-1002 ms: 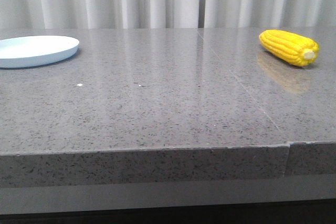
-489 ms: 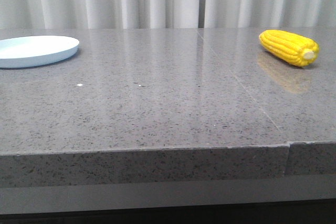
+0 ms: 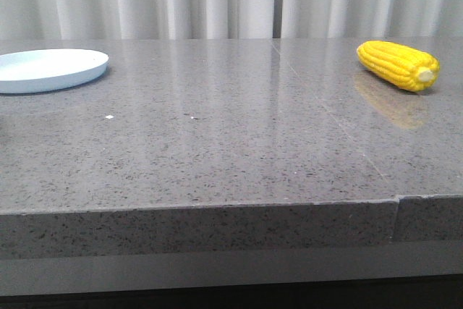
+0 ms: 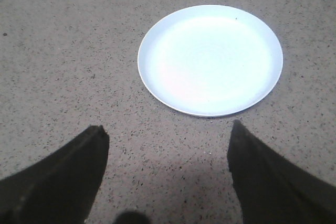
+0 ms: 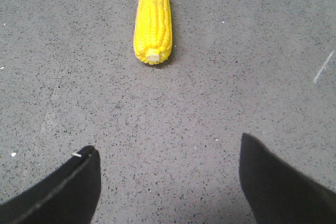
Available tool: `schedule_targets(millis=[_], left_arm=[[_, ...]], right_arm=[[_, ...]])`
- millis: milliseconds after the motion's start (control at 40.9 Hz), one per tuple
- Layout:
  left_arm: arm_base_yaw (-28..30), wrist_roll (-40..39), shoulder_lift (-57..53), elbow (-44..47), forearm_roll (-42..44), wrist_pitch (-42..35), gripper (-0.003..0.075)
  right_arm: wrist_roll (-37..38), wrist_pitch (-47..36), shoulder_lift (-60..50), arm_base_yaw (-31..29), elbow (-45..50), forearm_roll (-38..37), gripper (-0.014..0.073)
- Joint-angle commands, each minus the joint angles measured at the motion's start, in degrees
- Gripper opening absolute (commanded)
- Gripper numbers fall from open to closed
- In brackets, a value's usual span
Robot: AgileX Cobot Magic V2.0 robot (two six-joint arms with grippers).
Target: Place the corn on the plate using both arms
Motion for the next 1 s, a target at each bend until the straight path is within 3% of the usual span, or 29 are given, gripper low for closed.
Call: schedule_targets(millis=[0,171,440,978], left_arm=[[1.6,-0.4,4.4,-5.1,-2.1,-3.9,0.0475],[5.2,0.0,14.0,-10.9,-5.1,-4.6,0.0473],[5.8,0.0,26.5,-17.6,-8.4,-9.9,0.0473],[5.8,0.0,38.6,-21.2,-8.9,-19.3,0.0473]], right_arm=[[-0.5,-3.7,0.2,-0.4,-1.5,-1.0,0.0575],[-0.5,-3.7,0.2,-0.4,-1.5,-1.0,0.0575],[-0.5,-3.7,0.2,-0.4,-1.5,-1.0,0.0575],[-0.5,-3.7,0.2,-0.4,-1.5,-1.0,0.0575]])
